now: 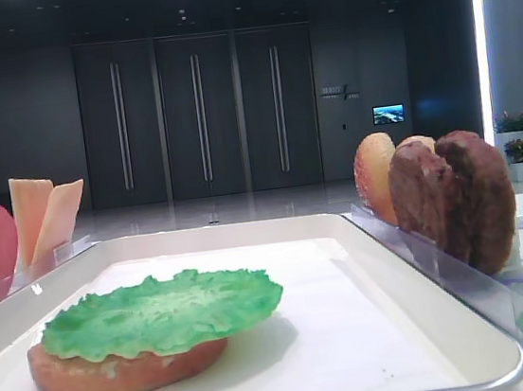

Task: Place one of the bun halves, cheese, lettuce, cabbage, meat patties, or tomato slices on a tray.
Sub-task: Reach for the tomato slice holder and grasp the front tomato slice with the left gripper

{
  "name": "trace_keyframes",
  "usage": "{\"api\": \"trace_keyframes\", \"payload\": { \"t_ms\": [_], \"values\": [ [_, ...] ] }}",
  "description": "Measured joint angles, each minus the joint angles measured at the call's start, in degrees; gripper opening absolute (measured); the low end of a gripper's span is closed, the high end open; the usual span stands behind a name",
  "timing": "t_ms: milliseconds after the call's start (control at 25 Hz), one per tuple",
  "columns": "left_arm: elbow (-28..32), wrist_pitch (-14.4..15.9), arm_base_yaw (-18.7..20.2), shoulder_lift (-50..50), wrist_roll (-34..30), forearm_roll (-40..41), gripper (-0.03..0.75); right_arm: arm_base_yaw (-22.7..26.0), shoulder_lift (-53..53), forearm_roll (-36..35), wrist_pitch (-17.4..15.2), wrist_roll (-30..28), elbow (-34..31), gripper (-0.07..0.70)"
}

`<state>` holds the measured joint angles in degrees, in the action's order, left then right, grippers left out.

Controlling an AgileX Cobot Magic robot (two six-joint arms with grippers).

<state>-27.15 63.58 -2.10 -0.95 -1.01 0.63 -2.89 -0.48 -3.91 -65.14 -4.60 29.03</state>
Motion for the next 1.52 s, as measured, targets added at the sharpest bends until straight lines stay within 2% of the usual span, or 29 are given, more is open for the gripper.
{"api": "trace_keyframes", "payload": {
  "t_ms": [1520],
  "values": [
    [0.0, 0.0, 0.0, 0.0, 0.0, 0.0, 0.345, 0.0, 0.0, -0.1, 0.0, 0.0, 0.0, 0.245]
  ]
}}
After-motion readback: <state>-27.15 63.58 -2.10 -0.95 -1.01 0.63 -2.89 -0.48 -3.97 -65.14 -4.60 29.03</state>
